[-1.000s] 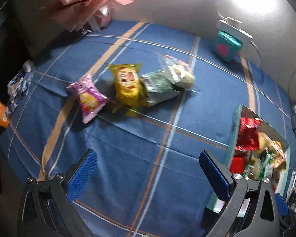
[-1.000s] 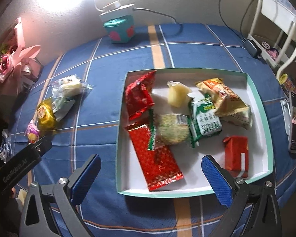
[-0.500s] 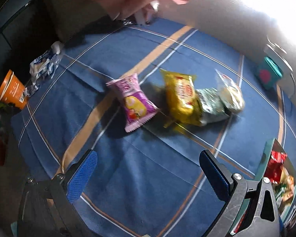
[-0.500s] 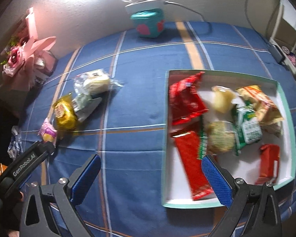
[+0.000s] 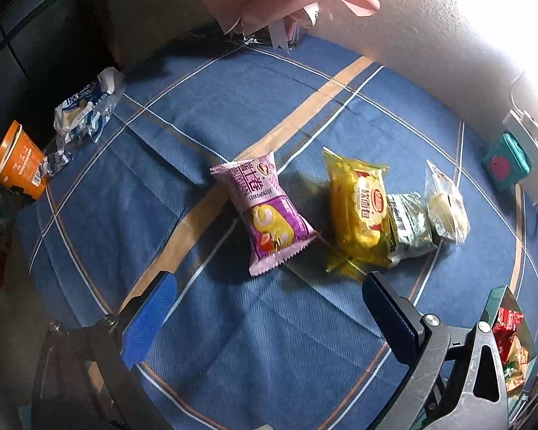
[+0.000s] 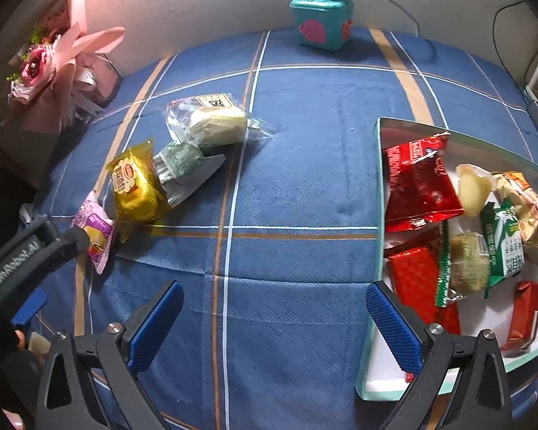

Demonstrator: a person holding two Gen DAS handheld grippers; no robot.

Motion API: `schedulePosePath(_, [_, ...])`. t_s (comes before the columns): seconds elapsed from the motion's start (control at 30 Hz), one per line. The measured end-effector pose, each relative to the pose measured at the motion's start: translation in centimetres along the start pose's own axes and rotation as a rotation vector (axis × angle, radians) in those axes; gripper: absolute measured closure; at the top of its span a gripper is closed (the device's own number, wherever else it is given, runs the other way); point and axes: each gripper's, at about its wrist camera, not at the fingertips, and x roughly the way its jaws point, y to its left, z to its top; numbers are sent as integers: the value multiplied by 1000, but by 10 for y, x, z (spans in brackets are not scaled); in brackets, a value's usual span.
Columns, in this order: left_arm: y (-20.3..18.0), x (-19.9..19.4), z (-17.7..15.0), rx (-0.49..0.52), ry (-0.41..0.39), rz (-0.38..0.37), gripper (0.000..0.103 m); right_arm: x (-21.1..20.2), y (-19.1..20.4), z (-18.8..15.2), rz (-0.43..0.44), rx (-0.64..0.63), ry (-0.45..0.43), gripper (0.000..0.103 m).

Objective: Organize snacks
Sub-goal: 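Move both tools from the tray to the snacks left on the bedspread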

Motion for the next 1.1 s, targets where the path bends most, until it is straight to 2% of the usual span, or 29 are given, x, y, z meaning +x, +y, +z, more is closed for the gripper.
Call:
schedulePosePath(0.27, [22, 7, 19, -59, 14, -31, 0, 15, 4, 10, 14, 31, 9, 0])
schedulePosePath(0.63, [49, 20, 43, -107, 33, -88, 0, 17, 10, 34, 24, 46, -38, 0])
schedulePosePath(0.97, [50, 36, 53, -101, 62, -151, 0, 15, 53, 47, 69, -46, -87, 1])
schedulePosePath(1.1, [52, 36, 56, -106, 54, -166, 0, 18, 72, 54, 94, -102, -88, 6])
